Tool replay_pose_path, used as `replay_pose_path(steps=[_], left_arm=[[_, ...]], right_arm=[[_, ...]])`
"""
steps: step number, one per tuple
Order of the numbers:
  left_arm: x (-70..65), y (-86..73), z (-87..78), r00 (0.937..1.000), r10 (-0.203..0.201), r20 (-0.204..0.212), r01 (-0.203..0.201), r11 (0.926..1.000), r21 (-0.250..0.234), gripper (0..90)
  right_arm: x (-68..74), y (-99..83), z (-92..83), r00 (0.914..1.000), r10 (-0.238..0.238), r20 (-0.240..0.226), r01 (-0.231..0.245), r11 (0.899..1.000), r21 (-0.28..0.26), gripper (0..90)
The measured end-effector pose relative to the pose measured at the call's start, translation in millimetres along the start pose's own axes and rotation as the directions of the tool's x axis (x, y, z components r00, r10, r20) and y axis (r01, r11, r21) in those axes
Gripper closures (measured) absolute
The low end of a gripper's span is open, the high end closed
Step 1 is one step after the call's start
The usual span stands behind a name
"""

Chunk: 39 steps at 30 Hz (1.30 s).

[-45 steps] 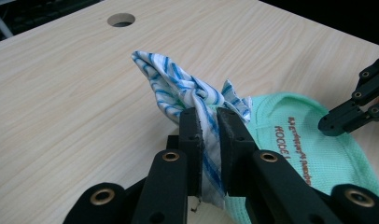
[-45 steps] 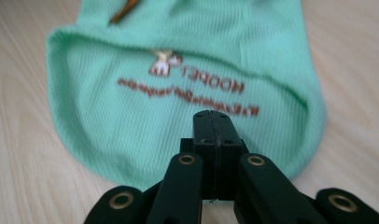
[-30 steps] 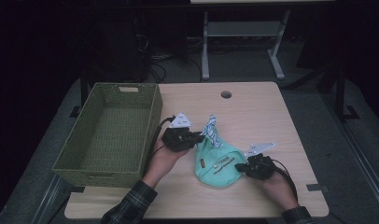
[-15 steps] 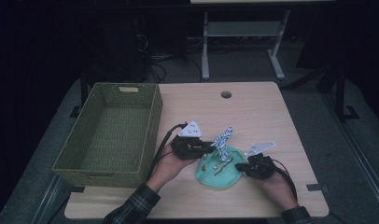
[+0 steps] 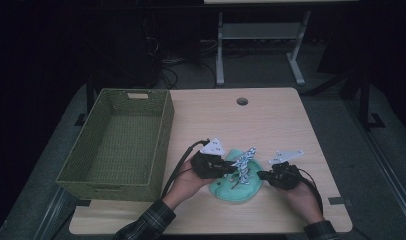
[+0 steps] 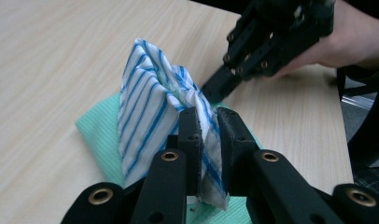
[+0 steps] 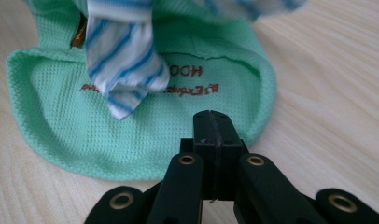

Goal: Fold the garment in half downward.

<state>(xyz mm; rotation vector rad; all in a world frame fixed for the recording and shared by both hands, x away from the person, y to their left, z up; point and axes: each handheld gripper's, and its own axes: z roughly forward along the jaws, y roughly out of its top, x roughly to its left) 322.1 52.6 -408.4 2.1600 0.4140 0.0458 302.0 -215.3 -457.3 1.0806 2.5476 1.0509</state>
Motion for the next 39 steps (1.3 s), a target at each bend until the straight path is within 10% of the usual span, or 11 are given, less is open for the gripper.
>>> replay_pose_path(steps=[16, 24, 39], left_arm=[[7.2, 7.1, -6.7, 0.9971, -0.049, 0.057, 0.051, 0.9982, -0.031, 54.7], [26.0, 11.2, 0.9, 0.9968, -0.071, 0.037, 0.072, 0.9974, -0.007, 82.0], [27.4, 10.8, 31.4, 0.9935, -0.09, 0.069, 0.086, 0.9948, 0.054, 85.0]], right_arm=[[-6.3, -2.2, -6.4, 0.9998, 0.019, 0.006, -0.019, 1.0, -0.017, 89.9], [-6.5, -4.0, -9.2, 0.9996, 0.027, 0.005, -0.027, 0.999, -0.018, 89.9], [9.3, -3.3, -10.3, 0.9983, -0.006, -0.057, 0.003, 0.999, -0.046, 89.9]])
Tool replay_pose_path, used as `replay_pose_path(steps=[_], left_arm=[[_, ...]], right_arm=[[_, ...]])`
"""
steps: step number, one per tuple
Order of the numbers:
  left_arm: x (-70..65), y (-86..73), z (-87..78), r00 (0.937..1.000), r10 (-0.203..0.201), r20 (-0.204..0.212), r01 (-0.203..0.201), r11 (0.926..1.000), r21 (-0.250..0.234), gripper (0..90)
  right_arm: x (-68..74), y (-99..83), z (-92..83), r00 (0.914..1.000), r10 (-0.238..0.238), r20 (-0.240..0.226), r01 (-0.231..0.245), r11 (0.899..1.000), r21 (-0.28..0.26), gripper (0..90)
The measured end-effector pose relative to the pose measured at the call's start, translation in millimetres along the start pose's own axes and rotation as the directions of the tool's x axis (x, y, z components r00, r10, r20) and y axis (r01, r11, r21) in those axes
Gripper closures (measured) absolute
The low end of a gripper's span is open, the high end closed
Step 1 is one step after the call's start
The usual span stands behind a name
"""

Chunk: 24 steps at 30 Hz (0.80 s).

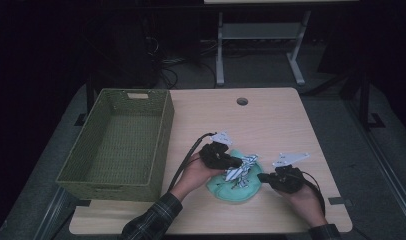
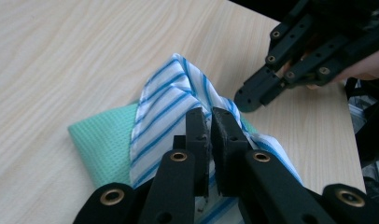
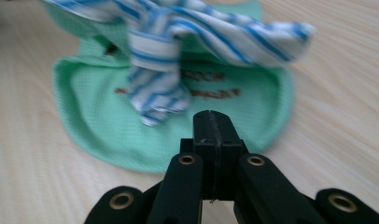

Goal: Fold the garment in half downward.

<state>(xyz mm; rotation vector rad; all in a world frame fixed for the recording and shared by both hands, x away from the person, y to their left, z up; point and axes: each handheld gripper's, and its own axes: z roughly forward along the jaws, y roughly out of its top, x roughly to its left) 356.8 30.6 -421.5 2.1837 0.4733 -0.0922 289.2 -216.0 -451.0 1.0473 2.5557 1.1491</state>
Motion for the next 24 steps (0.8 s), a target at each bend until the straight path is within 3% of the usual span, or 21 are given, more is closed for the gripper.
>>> replay_pose_path(steps=[6, 12, 16, 24], left_arm=[[-5.5, 0.2, 5.3, 0.9999, 0.009, 0.011, -0.009, 0.9999, 0.009, 85.0], [-13.5, 0.4, 12.6, 0.9995, 0.023, 0.023, -0.023, 0.9995, 0.023, 85.1], [-18.4, -0.8, 19.6, 0.9992, 0.027, 0.03, -0.028, 0.999, 0.036, 85.1], [-22.6, -5.0, 35.6, 0.9989, 0.041, 0.023, -0.042, 0.9957, 0.082, 85.4]], right_arm=[[14.0, 7.8, 8.8, 0.9981, -0.036, -0.05, 0.035, 0.999, -0.014, 89.9], [14.5, 9.2, 12.5, 0.9982, -0.033, -0.049, 0.033, 0.999, -0.004, 89.9], [4.2, 2.5, 5.4, 1.0, 0.001, -0.002, -0.001, 1.0, 0.018, 89.9], [-17.0, -5.5, -9.2, 0.9962, 0.05, 0.072, -0.05, 0.999, -0.001, 89.9]])
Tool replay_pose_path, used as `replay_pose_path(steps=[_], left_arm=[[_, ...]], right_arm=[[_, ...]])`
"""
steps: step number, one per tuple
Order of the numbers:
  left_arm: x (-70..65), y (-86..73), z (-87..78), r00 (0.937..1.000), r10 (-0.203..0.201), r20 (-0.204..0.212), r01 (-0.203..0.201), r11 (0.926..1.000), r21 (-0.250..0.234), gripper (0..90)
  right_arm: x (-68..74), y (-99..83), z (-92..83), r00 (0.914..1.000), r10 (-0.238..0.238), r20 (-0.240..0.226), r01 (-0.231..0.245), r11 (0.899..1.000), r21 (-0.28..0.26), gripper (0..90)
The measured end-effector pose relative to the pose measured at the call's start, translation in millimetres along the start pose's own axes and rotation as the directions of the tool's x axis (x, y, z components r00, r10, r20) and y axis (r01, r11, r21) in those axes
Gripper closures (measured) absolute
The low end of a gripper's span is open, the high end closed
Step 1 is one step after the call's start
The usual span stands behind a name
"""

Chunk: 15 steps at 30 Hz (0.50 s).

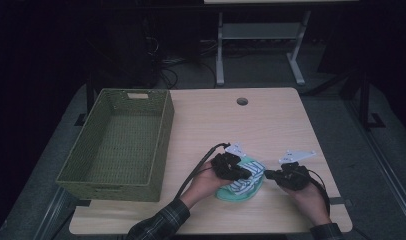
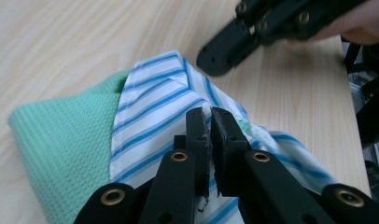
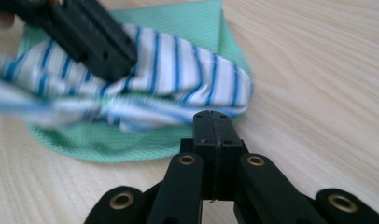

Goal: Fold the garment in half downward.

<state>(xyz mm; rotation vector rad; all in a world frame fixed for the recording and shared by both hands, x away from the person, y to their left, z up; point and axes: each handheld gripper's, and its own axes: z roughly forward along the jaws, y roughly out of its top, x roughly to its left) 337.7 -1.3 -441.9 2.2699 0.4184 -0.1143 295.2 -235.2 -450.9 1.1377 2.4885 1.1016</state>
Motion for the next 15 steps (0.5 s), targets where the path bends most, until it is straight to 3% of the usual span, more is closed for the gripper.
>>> replay_pose_path(steps=[4, 7, 15], left_arm=[[-3.2, -2.8, 10.4, 0.9998, 0.015, -0.011, -0.015, 0.9989, 0.044, 85.7], [-4.4, -4.4, 13.9, 0.9999, 0.009, -0.012, -0.009, 0.9989, 0.046, 86.0], [-2.9, -0.7, -1.6, 0.9994, 0.01, -0.032, -0.01, 0.9998, 0.015, 83.7]], right_arm=[[-3.0, -0.3, -2.2, 0.9999, 0.007, 0.008, -0.007, 1.0, -0.005, 89.9], [-4.6, -0.4, -3.3, 0.9999, 0.003, 0.012, -0.002, 1.0, -0.015, 89.9], [-5.5, 5.2, -5.3, 1.0, -0.002, -0.008, 0.002, 0.999, -0.034, 89.9]])
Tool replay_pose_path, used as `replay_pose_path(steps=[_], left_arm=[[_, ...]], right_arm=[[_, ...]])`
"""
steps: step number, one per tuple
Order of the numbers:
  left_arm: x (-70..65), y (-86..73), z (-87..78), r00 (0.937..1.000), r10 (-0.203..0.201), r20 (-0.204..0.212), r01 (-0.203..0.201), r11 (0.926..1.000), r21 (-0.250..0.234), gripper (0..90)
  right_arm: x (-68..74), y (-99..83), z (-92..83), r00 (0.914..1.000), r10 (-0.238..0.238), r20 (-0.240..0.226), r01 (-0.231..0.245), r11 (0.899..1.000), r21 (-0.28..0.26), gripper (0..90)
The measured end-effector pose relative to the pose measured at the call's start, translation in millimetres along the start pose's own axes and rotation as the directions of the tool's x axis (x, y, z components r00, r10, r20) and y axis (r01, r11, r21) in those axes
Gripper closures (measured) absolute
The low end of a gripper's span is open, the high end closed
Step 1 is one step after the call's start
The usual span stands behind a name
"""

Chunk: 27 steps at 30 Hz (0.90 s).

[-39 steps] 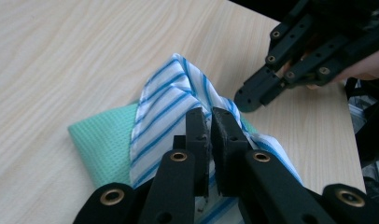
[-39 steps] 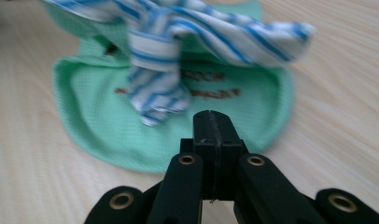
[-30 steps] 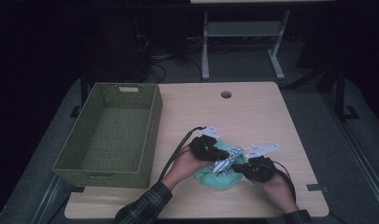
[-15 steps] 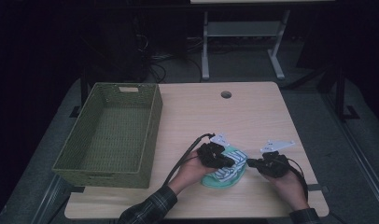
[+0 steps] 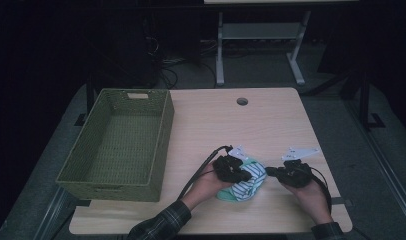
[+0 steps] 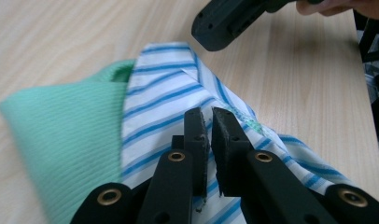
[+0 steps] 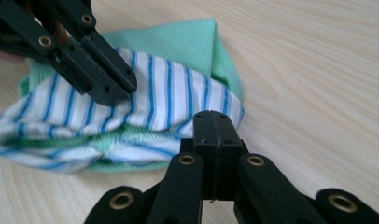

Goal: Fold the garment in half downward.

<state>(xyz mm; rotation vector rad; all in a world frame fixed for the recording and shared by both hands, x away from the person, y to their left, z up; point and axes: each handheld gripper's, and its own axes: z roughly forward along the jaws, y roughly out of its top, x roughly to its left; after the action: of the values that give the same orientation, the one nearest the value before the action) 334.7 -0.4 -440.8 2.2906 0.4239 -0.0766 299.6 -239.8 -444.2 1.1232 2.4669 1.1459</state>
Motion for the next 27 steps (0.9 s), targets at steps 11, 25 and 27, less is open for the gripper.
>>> replay_pose_path(steps=[11, 25, 27], left_arm=[[5.3, -7.2, -35.4, 0.999, -0.037, -0.024, 0.036, 0.9984, -0.043, 84.9], [6.8, -33.3, -57.6, 0.9967, -0.073, -0.036, 0.072, 0.997, -0.028, 89.3], [5.8, -36.2, -57.8, 0.9971, -0.065, -0.04, 0.065, 0.9978, -0.011, 89.3]], right_arm=[[3.1, 19.1, 9.4, 0.9985, -0.021, -0.05, 0.02, 1.0, -0.024, 89.9], [11.1, 52.5, 43.7, 0.992, -0.082, -0.097, 0.08, 0.997, -0.023, 89.9], [12.9, 55.4, 51.1, 0.9906, -0.087, -0.106, 0.084, 0.996, -0.026, 89.9]])
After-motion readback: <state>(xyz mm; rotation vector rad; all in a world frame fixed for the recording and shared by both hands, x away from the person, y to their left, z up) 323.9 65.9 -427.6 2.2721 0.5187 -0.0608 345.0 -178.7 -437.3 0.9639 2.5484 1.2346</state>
